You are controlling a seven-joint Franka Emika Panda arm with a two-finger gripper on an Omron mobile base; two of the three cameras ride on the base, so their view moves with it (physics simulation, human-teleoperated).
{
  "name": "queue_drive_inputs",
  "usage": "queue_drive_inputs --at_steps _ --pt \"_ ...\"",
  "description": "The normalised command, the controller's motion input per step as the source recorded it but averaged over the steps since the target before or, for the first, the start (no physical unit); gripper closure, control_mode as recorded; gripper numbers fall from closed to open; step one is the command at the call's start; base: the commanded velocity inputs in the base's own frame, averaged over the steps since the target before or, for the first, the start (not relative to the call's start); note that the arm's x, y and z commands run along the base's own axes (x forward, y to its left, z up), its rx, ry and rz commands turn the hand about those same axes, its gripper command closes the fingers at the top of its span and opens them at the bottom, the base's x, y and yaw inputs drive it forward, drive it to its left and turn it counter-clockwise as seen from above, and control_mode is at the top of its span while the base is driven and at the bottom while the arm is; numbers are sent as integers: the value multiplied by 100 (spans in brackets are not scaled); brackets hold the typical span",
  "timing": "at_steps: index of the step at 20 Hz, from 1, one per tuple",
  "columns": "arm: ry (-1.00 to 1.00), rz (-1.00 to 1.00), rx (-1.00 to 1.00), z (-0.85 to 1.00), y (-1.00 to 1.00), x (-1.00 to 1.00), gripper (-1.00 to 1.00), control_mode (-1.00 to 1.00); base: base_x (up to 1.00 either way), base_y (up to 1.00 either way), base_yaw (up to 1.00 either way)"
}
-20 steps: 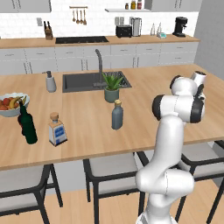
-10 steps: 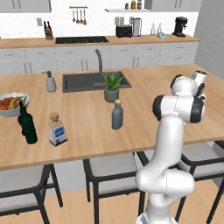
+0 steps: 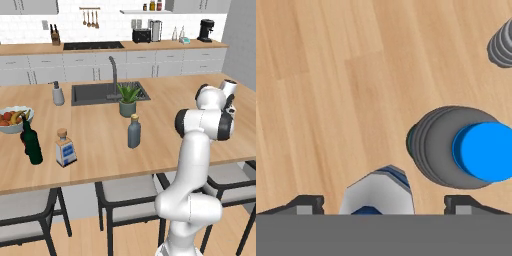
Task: Move the plastic bottles in the middle to the plastics group, and the glass bottles in the middle to the glass group.
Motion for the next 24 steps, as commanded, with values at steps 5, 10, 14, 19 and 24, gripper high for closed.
queue_drive_inputs --at_steps 5,10,14,19,24 --pt "0 0 0 0 0 -1 -100 -100 0 0 0" --pt "0 0 0 1 0 -3 -100 -100 0 0 0" --pt "0 0 0 1 0 0 -100 -100 0 0 0" --pt "0 0 0 34 0 6 -100 -100 0 0 0" --pt "0 -1 0 49 18 -36 -100 -100 0 0 0"
